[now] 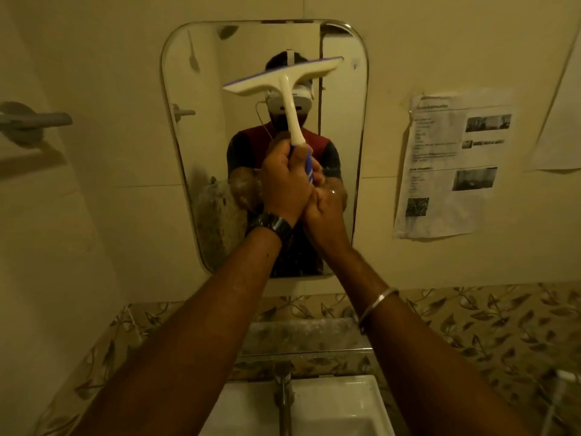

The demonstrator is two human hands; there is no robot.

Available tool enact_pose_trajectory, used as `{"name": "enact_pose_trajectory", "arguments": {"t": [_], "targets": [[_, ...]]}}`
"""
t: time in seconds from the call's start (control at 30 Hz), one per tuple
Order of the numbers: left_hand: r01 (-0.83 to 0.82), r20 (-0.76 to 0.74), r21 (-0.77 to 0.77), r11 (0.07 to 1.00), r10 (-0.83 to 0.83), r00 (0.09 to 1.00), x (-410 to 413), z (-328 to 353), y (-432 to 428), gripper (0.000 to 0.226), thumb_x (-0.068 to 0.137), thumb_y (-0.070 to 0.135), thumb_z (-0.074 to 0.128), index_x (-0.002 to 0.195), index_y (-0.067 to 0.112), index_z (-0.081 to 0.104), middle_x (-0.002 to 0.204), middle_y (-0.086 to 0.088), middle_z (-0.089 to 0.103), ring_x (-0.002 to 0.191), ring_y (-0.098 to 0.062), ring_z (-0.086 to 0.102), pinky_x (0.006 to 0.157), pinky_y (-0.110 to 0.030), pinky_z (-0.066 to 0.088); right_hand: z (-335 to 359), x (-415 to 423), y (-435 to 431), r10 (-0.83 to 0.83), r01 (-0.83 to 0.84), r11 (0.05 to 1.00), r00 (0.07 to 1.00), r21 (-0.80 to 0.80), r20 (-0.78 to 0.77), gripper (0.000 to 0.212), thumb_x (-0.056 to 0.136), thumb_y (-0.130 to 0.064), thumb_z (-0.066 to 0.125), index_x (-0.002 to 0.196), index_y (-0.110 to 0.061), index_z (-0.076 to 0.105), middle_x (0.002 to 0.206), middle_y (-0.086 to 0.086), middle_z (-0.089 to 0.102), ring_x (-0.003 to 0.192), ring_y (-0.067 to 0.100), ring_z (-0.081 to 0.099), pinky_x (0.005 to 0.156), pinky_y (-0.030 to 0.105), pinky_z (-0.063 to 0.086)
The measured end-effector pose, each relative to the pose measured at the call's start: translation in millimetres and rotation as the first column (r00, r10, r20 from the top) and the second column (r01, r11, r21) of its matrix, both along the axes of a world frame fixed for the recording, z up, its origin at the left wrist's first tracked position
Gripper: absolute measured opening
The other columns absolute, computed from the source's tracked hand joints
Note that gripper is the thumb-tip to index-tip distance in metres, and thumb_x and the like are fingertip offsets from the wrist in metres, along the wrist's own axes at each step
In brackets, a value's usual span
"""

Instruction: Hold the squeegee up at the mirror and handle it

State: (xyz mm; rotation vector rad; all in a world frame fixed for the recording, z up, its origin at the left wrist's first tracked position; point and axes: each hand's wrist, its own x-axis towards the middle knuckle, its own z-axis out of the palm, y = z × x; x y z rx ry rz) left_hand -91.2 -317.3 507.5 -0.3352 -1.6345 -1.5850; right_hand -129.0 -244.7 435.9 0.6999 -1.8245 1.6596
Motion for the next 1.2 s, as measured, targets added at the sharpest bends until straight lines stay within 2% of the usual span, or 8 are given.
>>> {"name": "enact_pose_trajectory", "arguments": {"t": [0.1, 0.27, 0.37, 0.43, 0.57, 0.87, 1.03, 1.2], "targets": [[-0.069, -0.006, 0.023, 0.997, 0.069, 0.998, -8, 20, 0, 0.025, 0.107, 0.019, 0.053, 0.108, -0.002, 0.067, 0.082, -0.008, 0.071, 0.061, -0.002, 0.067, 0.058, -0.015, 0.055, 26, -1, 3, -0.047, 0.049, 0.998, 0.998, 0.042, -0.038, 0.046, 0.107, -0.012, 0.045, 0.065, -0.028, 0.053, 0.054, -0.013, 0.055, 0.048, 0.007, 0.050, 0.050, 0.028, 0.046], [0.004, 0.056, -0.004, 1.000, -0.004, 0.998, -20, -8, 12, 0.020, 0.106, 0.021, 0.055, 0.109, 0.004, 0.066, 0.090, -0.017, 0.071, 0.066, -0.015, 0.069, 0.059, -0.031, 0.061, -13, -14, 5, -0.009, 0.010, 1.000, 0.993, -0.006, 0.120, 0.026, 0.104, -0.023, 0.050, 0.083, -0.018, 0.063, 0.074, 0.008, 0.066, 0.065, 0.036, 0.063, 0.058, 0.049, 0.055], [0.033, 0.150, -0.027, 0.999, -0.029, 0.988, -26, -48, 22, 0.022, 0.106, 0.024, 0.056, 0.101, 0.004, 0.065, 0.084, -0.021, 0.069, 0.062, -0.021, 0.065, 0.058, -0.036, 0.061, -52, -7, 9, -0.040, 0.048, 0.998, 0.971, -0.028, 0.234, 0.033, 0.101, -0.026, 0.053, 0.078, -0.005, 0.065, 0.066, 0.011, 0.065, 0.055, 0.019, 0.060, 0.049, 0.033, 0.047], [0.044, 0.220, -0.034, 0.998, -0.035, 0.975, -25, -74, 25, 0.021, 0.105, 0.024, 0.056, 0.098, 0.006, 0.065, 0.082, -0.020, 0.069, 0.062, -0.022, 0.065, 0.060, -0.037, 0.061, -80, 0, 11, -0.040, 0.053, 0.998, 0.952, -0.035, 0.305, 0.036, 0.104, -0.022, 0.053, 0.071, -0.013, 0.064, 0.059, -0.003, 0.062, 0.051, 0.006, 0.056, 0.050, 0.023, 0.041], [0.025, 0.323, -0.068, 0.997, -0.002, 0.946, -11, -117, 26, 0.016, 0.105, 0.021, 0.056, 0.101, 0.010, 0.066, 0.083, -0.014, 0.070, 0.062, -0.014, 0.065, 0.061, -0.031, 0.062, -123, 15, 9, -0.007, 0.035, 0.997, 0.926, -0.067, 0.378, 0.038, 0.098, -0.033, 0.051, 0.068, -0.012, 0.061, 0.059, -0.001, 0.059, 0.053, 0.011, 0.054, 0.052, 0.032, 0.042], [0.090, 0.154, -0.065, 0.994, -0.079, 0.985, 5, -52, 28, 0.025, 0.106, 0.027, 0.054, 0.103, 0.004, 0.063, 0.084, -0.016, 0.069, 0.067, -0.023, 0.068, 0.065, -0.042, 0.064, -64, 20, 19, -0.030, 0.048, 0.993, 0.986, -0.106, 0.167, 0.040, 0.107, -0.026, 0.044, 0.071, -0.015, 0.058, 0.065, 0.013, 0.061, 0.057, 0.037, 0.057, 0.052, 0.047, 0.048], [0.080, 0.182, -0.092, 0.993, -0.062, 0.981, -6, -34, 29, 0.021, 0.106, 0.023, 0.056, 0.104, 0.004, 0.064, 0.081, -0.016, 0.068, 0.061, -0.022, 0.065, 0.060, -0.039, 0.062, -51, 10, 10, -0.040, 0.066, 0.987, 0.983, -0.145, 0.177, 0.044, 0.107, -0.017, 0.045, 0.064, -0.022, 0.053, 0.059, 0.003, 0.055, 0.052, 0.022, 0.049, 0.051, 0.039, 0.041], [0.056, 0.254, -0.183, 0.981, -0.008, 0.967, -13, -75, 22, 0.016, 0.105, 0.022, 0.058, 0.100, 0.008, 0.064, 0.083, -0.020, 0.068, 0.060, -0.021, 0.063, 0.060, -0.041, 0.063, -90, 14, -1, 0.042, 0.022, 0.976, 0.956, -0.215, 0.290, 0.039, 0.105, -0.010, 0.047, 0.067, -0.011, 0.057, 0.058, 0.000, 0.056, 0.052, 0.014, 0.050, 0.048, 0.025, 0.040]]}}
